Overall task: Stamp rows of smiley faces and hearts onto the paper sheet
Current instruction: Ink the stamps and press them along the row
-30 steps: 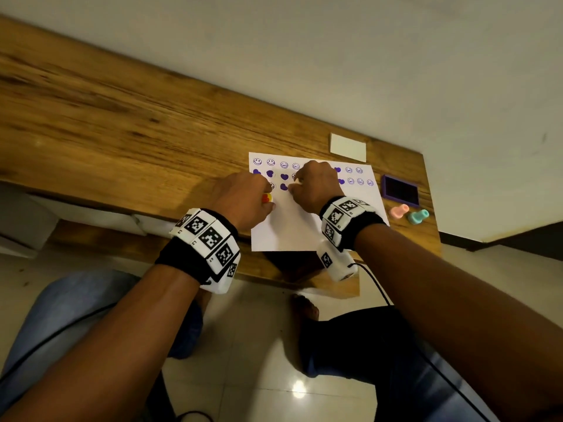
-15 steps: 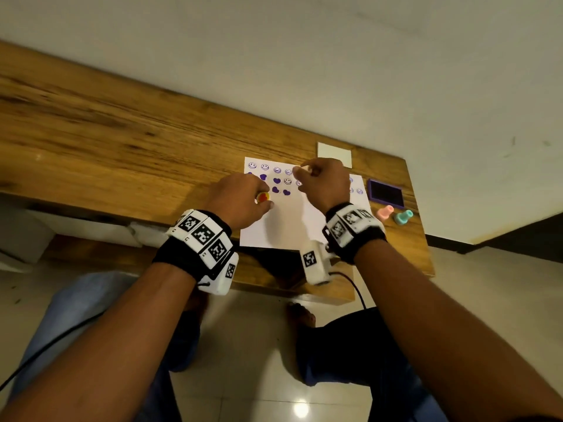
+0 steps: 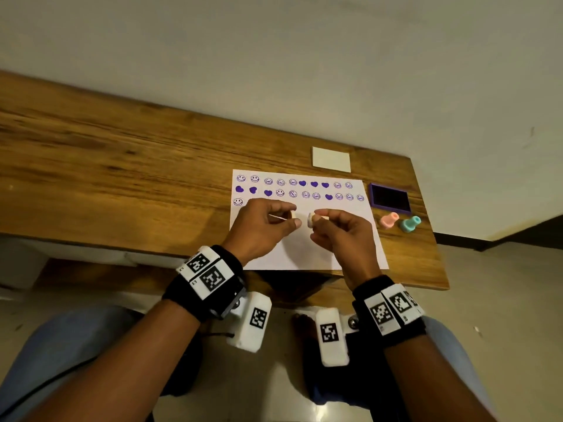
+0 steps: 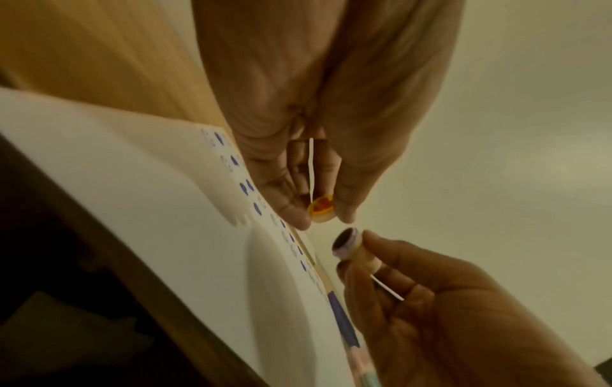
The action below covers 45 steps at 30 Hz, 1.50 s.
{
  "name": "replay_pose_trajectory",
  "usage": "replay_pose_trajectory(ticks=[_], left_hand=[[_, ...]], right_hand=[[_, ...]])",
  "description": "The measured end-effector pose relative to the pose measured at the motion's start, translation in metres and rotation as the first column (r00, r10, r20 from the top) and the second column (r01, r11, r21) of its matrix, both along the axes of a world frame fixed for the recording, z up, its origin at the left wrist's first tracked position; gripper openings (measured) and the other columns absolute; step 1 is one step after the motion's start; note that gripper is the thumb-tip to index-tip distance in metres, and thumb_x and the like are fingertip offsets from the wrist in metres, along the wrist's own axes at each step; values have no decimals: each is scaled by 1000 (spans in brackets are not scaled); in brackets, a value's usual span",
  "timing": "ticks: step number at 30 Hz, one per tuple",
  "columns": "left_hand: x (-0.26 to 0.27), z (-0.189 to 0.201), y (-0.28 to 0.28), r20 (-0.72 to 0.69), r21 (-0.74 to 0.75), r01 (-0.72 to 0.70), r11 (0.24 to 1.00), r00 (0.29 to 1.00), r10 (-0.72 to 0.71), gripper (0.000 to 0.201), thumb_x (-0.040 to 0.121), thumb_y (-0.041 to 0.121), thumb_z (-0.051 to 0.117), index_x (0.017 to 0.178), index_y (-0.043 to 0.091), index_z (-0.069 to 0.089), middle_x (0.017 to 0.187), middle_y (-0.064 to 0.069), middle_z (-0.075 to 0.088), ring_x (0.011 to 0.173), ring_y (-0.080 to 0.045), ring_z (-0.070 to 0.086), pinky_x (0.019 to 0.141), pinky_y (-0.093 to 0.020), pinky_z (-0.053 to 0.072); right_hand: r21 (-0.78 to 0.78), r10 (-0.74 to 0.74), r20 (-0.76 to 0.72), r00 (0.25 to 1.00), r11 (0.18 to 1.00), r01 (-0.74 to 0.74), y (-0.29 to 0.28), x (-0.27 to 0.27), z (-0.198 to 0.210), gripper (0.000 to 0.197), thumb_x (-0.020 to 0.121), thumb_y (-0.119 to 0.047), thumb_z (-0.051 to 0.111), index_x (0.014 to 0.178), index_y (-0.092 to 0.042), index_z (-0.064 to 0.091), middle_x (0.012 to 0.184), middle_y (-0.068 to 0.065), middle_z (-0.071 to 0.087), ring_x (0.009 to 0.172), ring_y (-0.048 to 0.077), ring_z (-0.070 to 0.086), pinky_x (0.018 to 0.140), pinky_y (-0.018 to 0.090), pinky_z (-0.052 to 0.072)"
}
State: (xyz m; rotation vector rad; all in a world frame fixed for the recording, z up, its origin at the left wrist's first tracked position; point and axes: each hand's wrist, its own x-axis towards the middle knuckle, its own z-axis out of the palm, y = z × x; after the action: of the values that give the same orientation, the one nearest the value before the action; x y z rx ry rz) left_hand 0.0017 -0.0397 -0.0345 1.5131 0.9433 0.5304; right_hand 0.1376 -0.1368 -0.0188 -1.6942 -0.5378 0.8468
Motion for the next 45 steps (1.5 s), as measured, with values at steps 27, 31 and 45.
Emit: replay_pose_trajectory(ticks=[27, 31, 45], left_hand=[[28, 3, -32, 278, -49, 64, 997, 959, -48, 36, 84, 13, 71, 119, 4, 65, 93, -9, 70, 81, -20, 72, 79, -37, 60], [34, 3, -39, 188, 74, 115, 991, 974, -127, 36, 89, 23, 67, 123, 11, 64, 96, -4, 70, 86, -17, 70, 85, -41, 57], [37, -8, -41, -631, 530, 581, 618, 757, -171, 44, 92, 44, 52, 135, 30, 52, 143, 6, 43, 130, -19, 33, 100, -41, 37]], right_hand=[[176, 230, -251, 940, 966, -189, -19, 33, 2, 16, 92, -3, 58, 97, -4, 73, 78, 9, 71, 63, 12, 63, 57, 19, 52], [105, 234, -171, 957, 970, -218, -29, 41, 9, 14, 90, -6, 61, 97, -1, 72, 74, 8, 69, 61, 11, 62, 58, 20, 53], [-425, 38, 678, 734, 835, 349, -69, 133, -3, 30, 79, -36, 78, 101, -16, 77, 96, 9, 75, 94, 27, 68, 91, 42, 54]])
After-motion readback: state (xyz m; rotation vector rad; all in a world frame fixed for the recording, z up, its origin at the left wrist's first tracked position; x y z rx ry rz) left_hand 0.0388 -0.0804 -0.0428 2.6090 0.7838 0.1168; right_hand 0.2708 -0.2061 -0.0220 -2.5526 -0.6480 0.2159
